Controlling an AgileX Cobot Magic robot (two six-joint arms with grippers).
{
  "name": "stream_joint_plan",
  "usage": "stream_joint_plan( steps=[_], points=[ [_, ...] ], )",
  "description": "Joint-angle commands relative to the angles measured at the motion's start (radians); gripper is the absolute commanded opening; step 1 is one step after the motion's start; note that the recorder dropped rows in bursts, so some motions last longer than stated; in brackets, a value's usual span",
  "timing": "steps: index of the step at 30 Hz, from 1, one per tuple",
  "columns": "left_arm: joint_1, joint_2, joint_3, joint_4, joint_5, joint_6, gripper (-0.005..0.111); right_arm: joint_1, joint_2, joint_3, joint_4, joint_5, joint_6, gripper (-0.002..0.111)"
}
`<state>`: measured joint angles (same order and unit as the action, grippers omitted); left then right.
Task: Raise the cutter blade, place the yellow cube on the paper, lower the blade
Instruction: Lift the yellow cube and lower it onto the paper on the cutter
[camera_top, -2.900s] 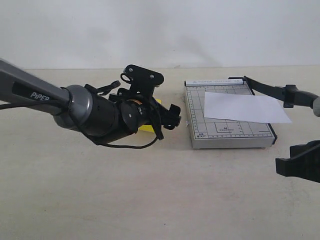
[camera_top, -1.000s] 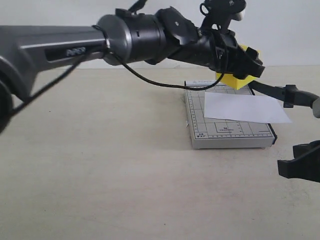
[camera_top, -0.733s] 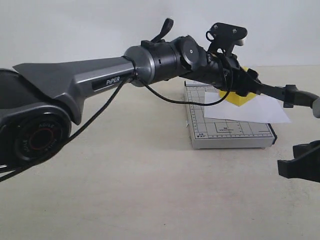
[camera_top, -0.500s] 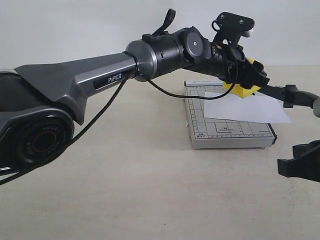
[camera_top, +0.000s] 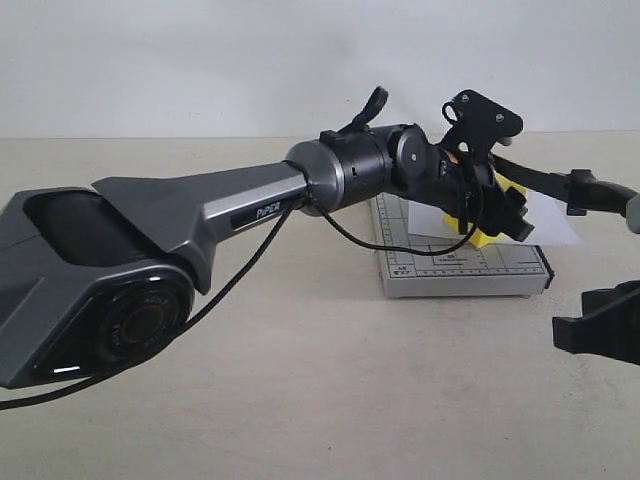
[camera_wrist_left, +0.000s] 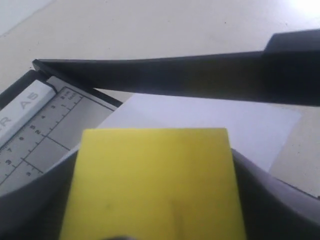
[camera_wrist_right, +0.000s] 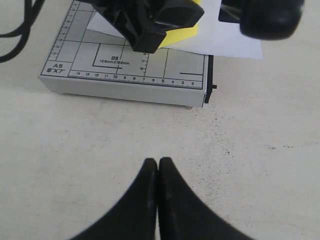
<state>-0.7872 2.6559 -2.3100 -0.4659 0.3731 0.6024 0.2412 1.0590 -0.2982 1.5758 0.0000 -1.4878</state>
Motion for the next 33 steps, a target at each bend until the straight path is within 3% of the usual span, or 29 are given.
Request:
stream_joint_plan(
  steps=[1, 7, 9, 11, 16, 20, 27, 33],
  points=[
    [0.000, 0.011, -0.009, 0.004, -0.012, -0.016, 0.005, -0.002, -0.002, -0.004, -0.002, 0.014, -0.002, 0.000],
    [-0.002, 0.013, -0.009, 0.002, -0.010, -0.016, 0.005, -0.002, -0.002, -0.004, -0.002, 0.014, -0.004, 0.000],
    [-0.002, 0.013, -0.009, 0.002, -0.008, -0.016, 0.012, -0.002, -0.002, -0.004, -0.002, 0.014, -0.006, 0.000],
    [-0.002, 0.013, -0.009, 0.002, -0.002, -0.016, 0.026, -0.002, -0.002, -0.004, -0.002, 0.014, -0.006, 0.000],
    [-0.002, 0.013, -0.009, 0.002, -0.017, -0.023, 0.080, -0.002, -0.002, -0.004, -0.002, 0.016, -0.005, 0.000],
    [-0.002, 0.011, -0.018, 0.004, -0.037, -0.021, 0.110, -0.002, -0.002, -0.004, -0.002, 0.016, -0.005, 0.000],
    [-0.002, -0.025, -0.069, 0.005, -0.017, -0.019, 0.110, -0.002, -0.002, -0.004, -0.002, 0.052, -0.005, 0.000],
    [-0.002, -0.111, -0.069, 0.077, 0.127, -0.133, 0.110, -0.002, -0.002, -0.004, -0.002, 0.067, -0.005, 0.000]
  ],
)
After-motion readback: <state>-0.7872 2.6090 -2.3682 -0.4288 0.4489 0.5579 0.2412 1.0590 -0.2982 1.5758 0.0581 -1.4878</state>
